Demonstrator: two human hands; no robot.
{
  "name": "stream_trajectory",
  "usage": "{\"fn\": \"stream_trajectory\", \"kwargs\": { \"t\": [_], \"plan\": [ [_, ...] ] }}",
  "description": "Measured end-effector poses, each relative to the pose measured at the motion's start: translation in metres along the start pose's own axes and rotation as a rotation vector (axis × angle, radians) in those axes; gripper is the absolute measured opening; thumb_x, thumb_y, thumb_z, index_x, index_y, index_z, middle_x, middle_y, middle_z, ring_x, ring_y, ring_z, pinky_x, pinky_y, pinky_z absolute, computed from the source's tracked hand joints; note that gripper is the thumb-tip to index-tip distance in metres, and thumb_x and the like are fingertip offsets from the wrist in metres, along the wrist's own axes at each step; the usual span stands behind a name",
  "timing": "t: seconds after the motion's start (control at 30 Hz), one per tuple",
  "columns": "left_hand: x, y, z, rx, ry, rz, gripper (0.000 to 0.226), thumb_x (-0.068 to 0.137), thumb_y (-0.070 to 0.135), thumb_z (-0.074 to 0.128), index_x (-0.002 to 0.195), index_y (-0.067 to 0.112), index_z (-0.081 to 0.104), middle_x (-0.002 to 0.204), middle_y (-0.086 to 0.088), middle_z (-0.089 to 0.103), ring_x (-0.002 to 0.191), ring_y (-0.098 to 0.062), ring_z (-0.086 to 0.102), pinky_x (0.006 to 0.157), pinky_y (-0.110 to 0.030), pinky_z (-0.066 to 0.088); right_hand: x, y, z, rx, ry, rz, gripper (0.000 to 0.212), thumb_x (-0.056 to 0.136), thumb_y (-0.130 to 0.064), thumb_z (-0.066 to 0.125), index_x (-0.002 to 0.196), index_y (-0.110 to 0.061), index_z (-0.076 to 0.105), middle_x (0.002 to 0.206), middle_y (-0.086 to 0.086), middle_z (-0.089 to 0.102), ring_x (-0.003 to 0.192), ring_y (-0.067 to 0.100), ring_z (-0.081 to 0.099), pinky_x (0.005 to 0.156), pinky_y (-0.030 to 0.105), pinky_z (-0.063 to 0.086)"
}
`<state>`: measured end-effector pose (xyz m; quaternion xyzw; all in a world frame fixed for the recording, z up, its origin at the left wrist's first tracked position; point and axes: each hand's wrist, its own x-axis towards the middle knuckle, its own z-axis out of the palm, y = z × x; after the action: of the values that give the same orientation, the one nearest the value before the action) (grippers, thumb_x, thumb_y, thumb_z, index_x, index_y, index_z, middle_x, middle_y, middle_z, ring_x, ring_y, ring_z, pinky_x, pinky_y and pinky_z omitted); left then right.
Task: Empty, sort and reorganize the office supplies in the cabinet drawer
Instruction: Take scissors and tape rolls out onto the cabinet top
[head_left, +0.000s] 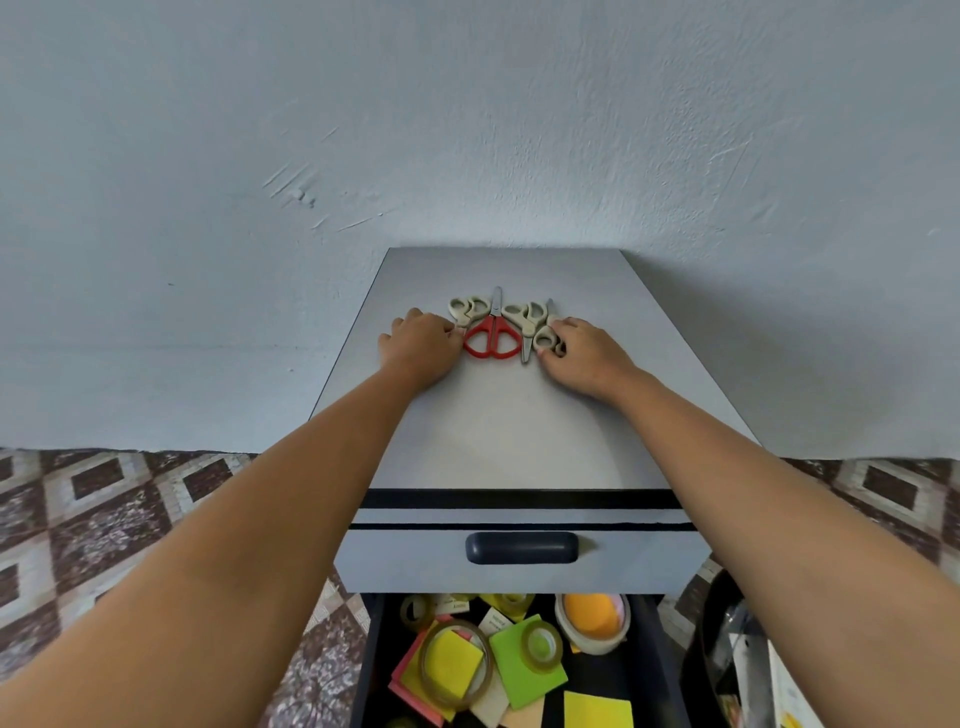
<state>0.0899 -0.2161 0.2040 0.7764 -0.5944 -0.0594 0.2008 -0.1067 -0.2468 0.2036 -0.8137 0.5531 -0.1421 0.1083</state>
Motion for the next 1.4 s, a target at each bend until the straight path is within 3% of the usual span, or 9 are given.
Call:
{"fn": "stream_trajectory", "kwargs": {
  "t": [0.2,0.37,0.47,0.73,0.97,1.07,1.2,1.3,1.4],
  "plan": [
    [-0.015,-0.002,-0.004,-0.154,0.028,0.004,0.042,0.095,0.037,0.044,0.132,0.018,0.053,0.130,-0.013,0.050,0.122,-0.030,0.045,0.104,-0.042,0.036,-0.020,-0.008,-0.007,0.061,0.061,-0.060,0.049,0.096,-0.028,0.045,0.139,-0.006,0.041,0.142,0.011,0.041,0.134,0.025,0.035,0.109,0.035,0.030],
    [-0.051,0.000,-0.013,-0.256,0.103,0.079,0.037,0.095,0.029,0.048,0.129,0.016,0.056,0.122,-0.012,0.056,0.112,-0.026,0.053,0.093,-0.028,0.038,-0.053,-0.022,-0.015,0.121,0.096,-0.150,0.052,0.098,-0.029,0.045,0.144,-0.008,0.034,0.151,0.006,0.032,0.139,0.020,0.028,0.111,0.027,0.021],
    [-0.081,-0.001,-0.018,-0.220,0.109,0.158,0.036,0.096,0.027,0.048,0.129,0.015,0.055,0.122,-0.011,0.057,0.108,-0.022,0.055,0.085,-0.022,0.035,-0.076,-0.032,-0.016,0.146,0.106,-0.184,0.051,0.098,-0.029,0.045,0.144,-0.010,0.035,0.150,0.005,0.034,0.139,0.018,0.029,0.110,0.025,0.022],
    [-0.175,-0.008,-0.037,-0.191,0.104,0.297,0.038,0.097,0.030,0.048,0.133,0.018,0.052,0.133,-0.005,0.052,0.119,-0.018,0.050,0.090,-0.015,0.030,-0.158,-0.049,-0.009,0.200,0.114,-0.259,0.047,0.098,-0.031,0.046,0.142,-0.016,0.040,0.146,0.001,0.039,0.136,0.015,0.032,0.108,0.023,0.024],
    [-0.257,-0.025,-0.022,-0.292,0.173,0.442,0.030,0.092,0.019,0.055,0.120,0.008,0.063,0.111,-0.009,0.062,0.104,-0.020,0.058,0.085,-0.010,0.034,-0.232,-0.055,0.013,0.250,0.188,-0.349,0.042,0.094,-0.023,0.054,0.135,-0.013,0.050,0.134,0.003,0.050,0.129,0.015,0.039,0.095,0.006,0.018],
    [-0.286,-0.034,-0.007,-0.328,0.162,0.417,0.033,0.091,0.023,0.052,0.117,0.009,0.064,0.109,-0.008,0.063,0.100,-0.016,0.058,0.083,-0.010,0.035,-0.256,-0.052,0.029,0.282,0.201,-0.354,0.040,0.093,-0.020,0.057,0.131,-0.010,0.054,0.128,0.004,0.054,0.126,0.018,0.042,0.095,0.006,0.020],
    [-0.314,-0.053,0.030,-0.349,0.079,0.350,0.027,0.091,0.018,0.056,0.114,0.008,0.066,0.104,-0.007,0.064,0.093,-0.016,0.059,0.080,-0.012,0.038,-0.284,-0.040,0.065,0.302,0.120,-0.327,0.042,0.092,-0.028,0.053,0.131,-0.011,0.055,0.128,0.002,0.053,0.124,0.015,0.043,0.100,0.019,0.033],
    [-0.328,-0.069,0.059,-0.331,-0.017,0.258,0.026,0.093,0.017,0.056,0.116,0.011,0.065,0.109,-0.006,0.062,0.101,-0.019,0.059,0.086,-0.023,0.043,-0.298,-0.033,0.095,0.319,0.039,-0.279,0.039,0.093,-0.023,0.056,0.131,-0.012,0.054,0.126,0.001,0.053,0.122,0.013,0.043,0.101,0.009,0.025],
    [-0.337,-0.080,0.084,-0.323,-0.099,0.174,0.028,0.093,0.019,0.056,0.119,0.011,0.063,0.112,-0.007,0.060,0.103,-0.021,0.058,0.087,-0.027,0.045,-0.310,-0.028,0.124,0.361,-0.046,-0.206,0.040,0.093,-0.020,0.057,0.132,-0.012,0.053,0.127,0.001,0.052,0.123,0.014,0.042,0.099,0.012,0.026]
  ]
}}
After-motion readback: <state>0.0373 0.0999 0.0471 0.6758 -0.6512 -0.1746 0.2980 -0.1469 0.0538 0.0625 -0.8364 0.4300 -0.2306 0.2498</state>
